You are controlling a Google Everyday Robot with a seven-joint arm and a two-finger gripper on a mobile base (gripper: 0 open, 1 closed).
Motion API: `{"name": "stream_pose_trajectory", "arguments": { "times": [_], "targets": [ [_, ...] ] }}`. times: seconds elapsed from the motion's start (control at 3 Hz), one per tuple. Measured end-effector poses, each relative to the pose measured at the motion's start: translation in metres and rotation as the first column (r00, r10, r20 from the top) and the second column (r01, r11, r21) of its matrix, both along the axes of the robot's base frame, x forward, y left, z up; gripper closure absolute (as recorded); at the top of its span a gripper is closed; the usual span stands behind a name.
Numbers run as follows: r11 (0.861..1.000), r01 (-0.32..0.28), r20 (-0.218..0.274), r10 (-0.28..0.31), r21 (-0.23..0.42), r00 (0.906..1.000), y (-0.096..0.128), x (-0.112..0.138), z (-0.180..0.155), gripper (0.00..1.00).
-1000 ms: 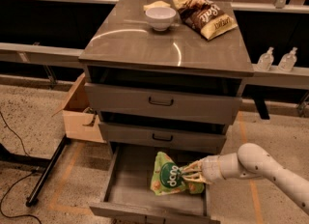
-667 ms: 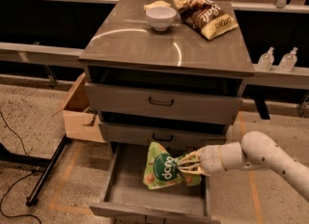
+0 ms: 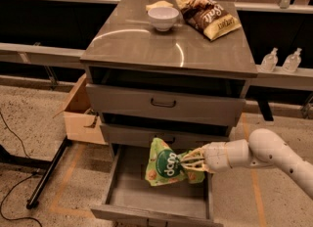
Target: Pick green rice chip bag from bottom drawer and place on counter
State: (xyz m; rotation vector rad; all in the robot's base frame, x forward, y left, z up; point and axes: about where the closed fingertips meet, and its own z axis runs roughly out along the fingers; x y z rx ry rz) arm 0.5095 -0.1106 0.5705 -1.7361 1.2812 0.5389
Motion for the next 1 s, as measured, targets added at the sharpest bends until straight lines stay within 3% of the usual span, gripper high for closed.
{"name": "stream_pose_trajectory", "arguments": {
  "times": [0.33, 0.67, 1.0],
  "targets": [
    [0.998, 0.02, 0.079, -0.026, 0.065, 0.9966, -0.006, 0.01, 0.059, 1.0],
    [0.994, -0.002, 0.16, -0.015, 0.108, 0.987, -0.005, 0.014, 0.129, 1.0],
    [0.986, -0.055, 0.247, 0.015, 0.154, 0.9689, 0.0, 0.014, 0.216, 1.0]
  ]
}}
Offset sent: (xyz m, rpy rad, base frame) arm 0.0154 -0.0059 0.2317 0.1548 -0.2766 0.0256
